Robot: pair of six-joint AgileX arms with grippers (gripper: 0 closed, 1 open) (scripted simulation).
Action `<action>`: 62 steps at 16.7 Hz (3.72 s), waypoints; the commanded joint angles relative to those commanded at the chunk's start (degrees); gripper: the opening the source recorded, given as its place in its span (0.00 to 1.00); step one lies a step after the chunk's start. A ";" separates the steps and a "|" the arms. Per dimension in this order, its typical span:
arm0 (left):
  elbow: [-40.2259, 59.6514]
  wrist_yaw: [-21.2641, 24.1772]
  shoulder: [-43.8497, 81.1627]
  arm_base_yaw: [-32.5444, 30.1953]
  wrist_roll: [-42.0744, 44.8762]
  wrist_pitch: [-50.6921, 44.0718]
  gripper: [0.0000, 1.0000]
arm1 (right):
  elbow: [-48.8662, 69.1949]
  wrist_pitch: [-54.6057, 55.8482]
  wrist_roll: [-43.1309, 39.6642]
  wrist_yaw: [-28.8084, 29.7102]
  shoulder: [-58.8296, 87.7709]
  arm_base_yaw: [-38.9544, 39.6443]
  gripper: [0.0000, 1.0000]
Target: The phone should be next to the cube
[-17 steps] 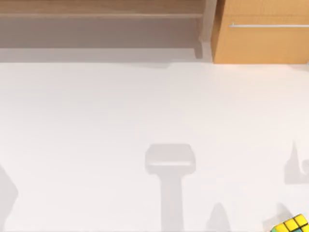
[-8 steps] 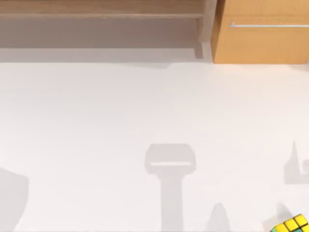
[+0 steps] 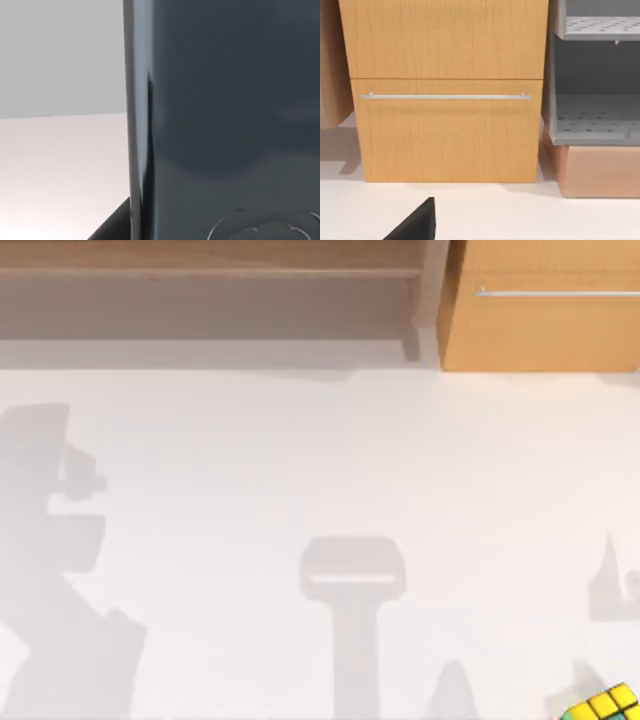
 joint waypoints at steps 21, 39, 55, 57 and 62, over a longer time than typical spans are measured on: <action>76.13 -7.20 -21.01 23.43 -140.85 61.04 0.00 | 0.00 0.00 0.00 0.00 0.00 0.00 1.00; 87.77 -10.56 -24.67 25.39 -165.17 70.59 0.00 | 0.00 0.00 0.00 0.00 0.00 0.00 1.00; 83.63 -12.75 -19.74 24.16 -163.53 67.03 0.00 | 0.00 0.00 0.00 0.00 0.00 0.00 1.00; 83.14 -13.07 -18.89 24.01 -163.43 66.33 0.00 | 0.00 0.00 0.00 0.00 0.00 0.00 1.00; 82.68 -13.57 -17.14 23.87 -163.41 64.55 0.00 | 0.00 0.00 0.00 0.00 0.00 0.00 1.00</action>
